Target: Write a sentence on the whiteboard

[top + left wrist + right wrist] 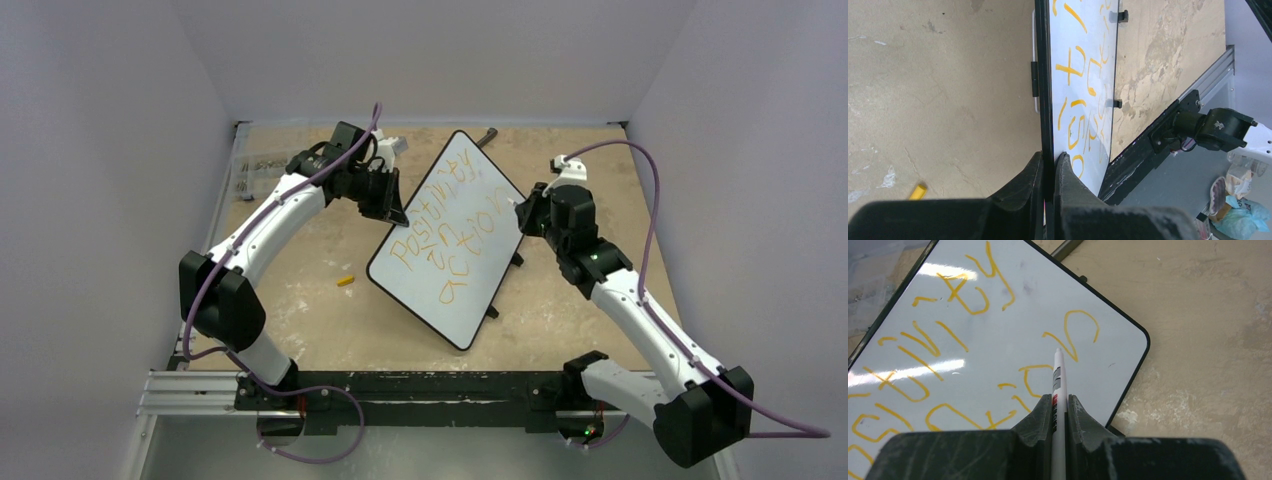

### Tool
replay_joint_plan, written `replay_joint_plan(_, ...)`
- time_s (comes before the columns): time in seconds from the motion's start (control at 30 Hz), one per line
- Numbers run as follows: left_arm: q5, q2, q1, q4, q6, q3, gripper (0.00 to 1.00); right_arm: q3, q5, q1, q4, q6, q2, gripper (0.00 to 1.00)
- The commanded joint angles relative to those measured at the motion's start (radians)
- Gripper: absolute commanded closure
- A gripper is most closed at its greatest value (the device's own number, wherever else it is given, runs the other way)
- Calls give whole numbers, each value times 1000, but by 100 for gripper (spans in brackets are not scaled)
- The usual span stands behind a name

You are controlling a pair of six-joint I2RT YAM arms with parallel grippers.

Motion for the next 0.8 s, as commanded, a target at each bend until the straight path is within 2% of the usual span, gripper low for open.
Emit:
replay_joint_plan(0.0,-96,18,-29,-1,113,-27,96,-14,-21,4,-36,19,-63,100)
replay_joint_plan(0.37,-105,18,-28,11,109,-43,78,-43,-28,3,-57,29,-129,100)
replay_joint_plan(0.77,-97,-10,-28,44,85,-69,65,-47,-37,4,-56,35,-136,100)
